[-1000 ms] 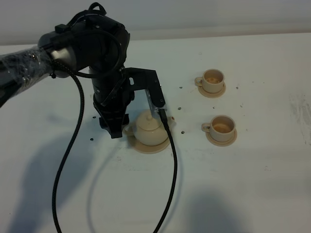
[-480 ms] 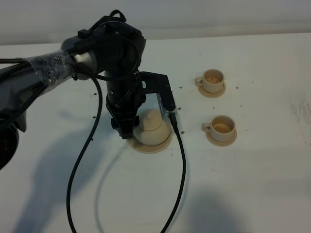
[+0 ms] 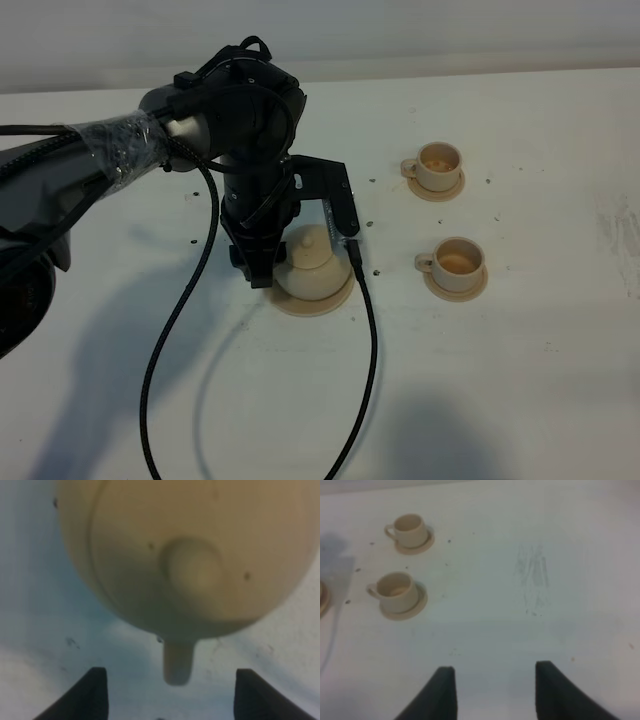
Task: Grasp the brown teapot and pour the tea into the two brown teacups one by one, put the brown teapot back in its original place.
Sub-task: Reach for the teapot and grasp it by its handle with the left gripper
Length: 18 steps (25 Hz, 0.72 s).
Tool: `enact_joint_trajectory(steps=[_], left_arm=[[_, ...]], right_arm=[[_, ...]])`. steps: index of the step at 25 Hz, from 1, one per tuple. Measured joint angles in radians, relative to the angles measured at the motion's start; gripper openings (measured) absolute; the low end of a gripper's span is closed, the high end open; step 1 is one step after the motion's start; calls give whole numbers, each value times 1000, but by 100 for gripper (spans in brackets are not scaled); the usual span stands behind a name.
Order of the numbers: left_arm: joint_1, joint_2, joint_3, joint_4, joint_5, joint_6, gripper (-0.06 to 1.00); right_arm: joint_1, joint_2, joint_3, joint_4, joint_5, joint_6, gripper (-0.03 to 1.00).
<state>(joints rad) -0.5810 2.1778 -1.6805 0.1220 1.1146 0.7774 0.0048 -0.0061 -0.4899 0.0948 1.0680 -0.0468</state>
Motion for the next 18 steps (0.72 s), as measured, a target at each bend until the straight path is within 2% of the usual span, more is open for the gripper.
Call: enact_joint_trajectory(steps=[5, 18], left_arm=[[0, 1, 0, -1, -35, 3, 54], [0, 32, -4, -23, -51, 9, 54]], right_arm=[[0, 0, 0, 0, 0, 0, 40], [0, 0, 0, 0, -1, 0, 40]])
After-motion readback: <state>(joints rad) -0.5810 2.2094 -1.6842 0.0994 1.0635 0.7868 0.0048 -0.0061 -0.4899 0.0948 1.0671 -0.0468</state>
